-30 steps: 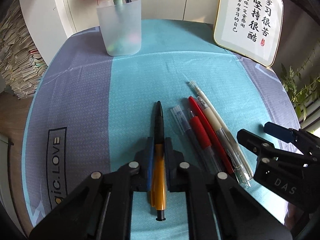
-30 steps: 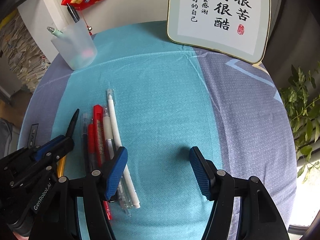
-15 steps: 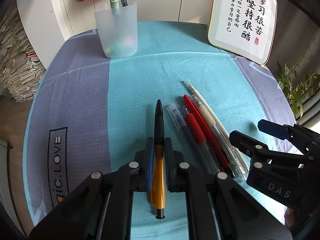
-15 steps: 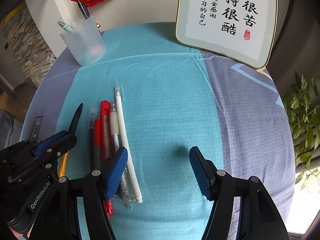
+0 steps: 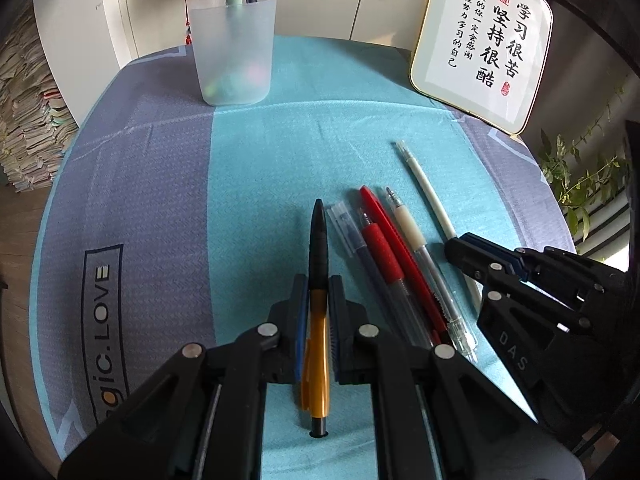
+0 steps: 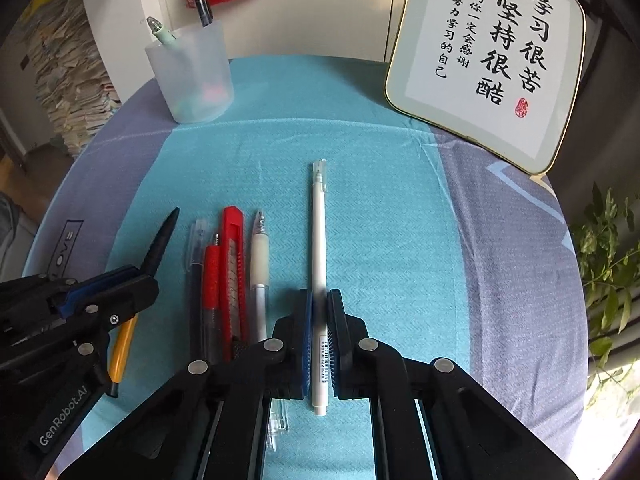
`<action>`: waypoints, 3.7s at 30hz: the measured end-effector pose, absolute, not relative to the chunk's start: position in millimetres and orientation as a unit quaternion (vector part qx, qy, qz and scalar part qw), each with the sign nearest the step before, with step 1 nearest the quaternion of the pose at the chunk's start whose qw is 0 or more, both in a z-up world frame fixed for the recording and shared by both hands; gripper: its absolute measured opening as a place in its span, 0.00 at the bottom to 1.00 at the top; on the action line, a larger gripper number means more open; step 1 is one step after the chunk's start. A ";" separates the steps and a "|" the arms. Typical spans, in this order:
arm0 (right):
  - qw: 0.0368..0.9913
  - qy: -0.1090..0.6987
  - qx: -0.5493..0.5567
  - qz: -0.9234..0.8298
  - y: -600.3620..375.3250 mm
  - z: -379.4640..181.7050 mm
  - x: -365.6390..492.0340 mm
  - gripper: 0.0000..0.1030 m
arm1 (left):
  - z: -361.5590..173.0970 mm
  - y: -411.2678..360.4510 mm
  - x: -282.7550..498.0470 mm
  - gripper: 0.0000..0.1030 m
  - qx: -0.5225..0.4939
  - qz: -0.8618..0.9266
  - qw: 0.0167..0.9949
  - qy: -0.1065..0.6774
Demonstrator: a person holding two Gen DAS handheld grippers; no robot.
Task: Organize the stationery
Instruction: 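Grasp the orange-barrel black pen with the left gripper while the right grasps the white pen, then lift both held pens and carry them over the clear cup, then lower both pens into the clear cup and open both grippers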
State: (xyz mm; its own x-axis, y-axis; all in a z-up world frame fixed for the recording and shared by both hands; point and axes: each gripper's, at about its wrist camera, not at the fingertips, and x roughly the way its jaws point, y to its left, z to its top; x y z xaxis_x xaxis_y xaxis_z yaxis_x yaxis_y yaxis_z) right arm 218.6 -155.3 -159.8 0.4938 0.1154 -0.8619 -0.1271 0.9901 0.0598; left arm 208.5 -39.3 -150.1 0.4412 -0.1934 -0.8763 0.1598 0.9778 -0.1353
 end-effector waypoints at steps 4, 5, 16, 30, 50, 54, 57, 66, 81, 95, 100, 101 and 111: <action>0.872 0.483 0.008 0.075 -160.2 -149.5 215.5 0.08 | -143.8 -35.5 206.9 0.07 -0.026 -0.104 0.856 0.505; 0.874 0.479 0.010 0.076 -162.0 -146.1 214.2 0.08 | -142.4 -34.7 206.9 0.07 -0.030 -0.106 0.857 0.503; 0.894 0.442 0.029 0.075 -170.4 -120.8 203.3 0.08 | -109.5 -16.5 194.2 0.07 -0.071 -0.110 0.883 0.451; 0.931 0.321 0.115 0.132 -170.7 -76.4 188.5 0.08 | -48.7 8.1 184.2 0.07 -0.099 -0.109 0.919 0.366; 0.928 0.256 0.211 0.168 -173.1 -62.5 188.8 0.08 | 12.1 32.8 294.7 0.07 -0.101 -0.090 0.959 0.249; 0.924 0.237 0.237 0.185 -177.8 -64.5 189.1 0.08 | 2.7 35.9 314.5 0.07 -0.109 -0.105 0.957 0.247; 0.924 0.227 0.240 0.193 -177.4 -62.5 187.8 0.08 | -8.8 36.6 325.2 0.07 -0.112 -0.113 0.955 0.249; 0.929 0.207 0.245 0.183 -165.2 -62.7 193.2 0.08 | -35.6 35.3 337.9 0.08 -0.091 -0.098 0.958 0.254; 0.938 0.231 0.181 0.181 -128.3 -61.1 230.8 0.08 | -61.9 38.0 352.9 0.07 -0.077 -0.080 0.957 0.268; 0.948 0.226 0.147 0.167 -103.1 -64.9 346.7 0.08 | -41.4 55.2 341.5 0.48 -0.100 -0.078 0.961 0.245; 0.949 0.211 0.165 0.169 -93.5 -72.1 367.5 0.08 | -35.8 64.5 341.1 0.48 -0.117 -0.072 0.961 0.239; 0.949 0.209 0.163 0.171 -89.9 -73.7 368.7 0.08 | -35.1 67.2 341.0 0.48 -0.119 -0.070 0.961 0.238; 0.956 0.194 0.132 0.179 -72.1 -85.5 371.4 0.08 | -38.7 84.1 346.2 0.48 -0.157 -0.066 0.953 0.249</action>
State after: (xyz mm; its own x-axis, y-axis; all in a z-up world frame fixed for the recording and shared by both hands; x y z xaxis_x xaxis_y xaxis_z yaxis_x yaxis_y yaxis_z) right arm 371.4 -72.1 -85.5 0.8608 0.3937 -0.3225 -0.2915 0.9009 0.3215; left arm 346.2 84.1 -38.7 0.8673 -0.2033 -0.4543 0.0467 0.9420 -0.3325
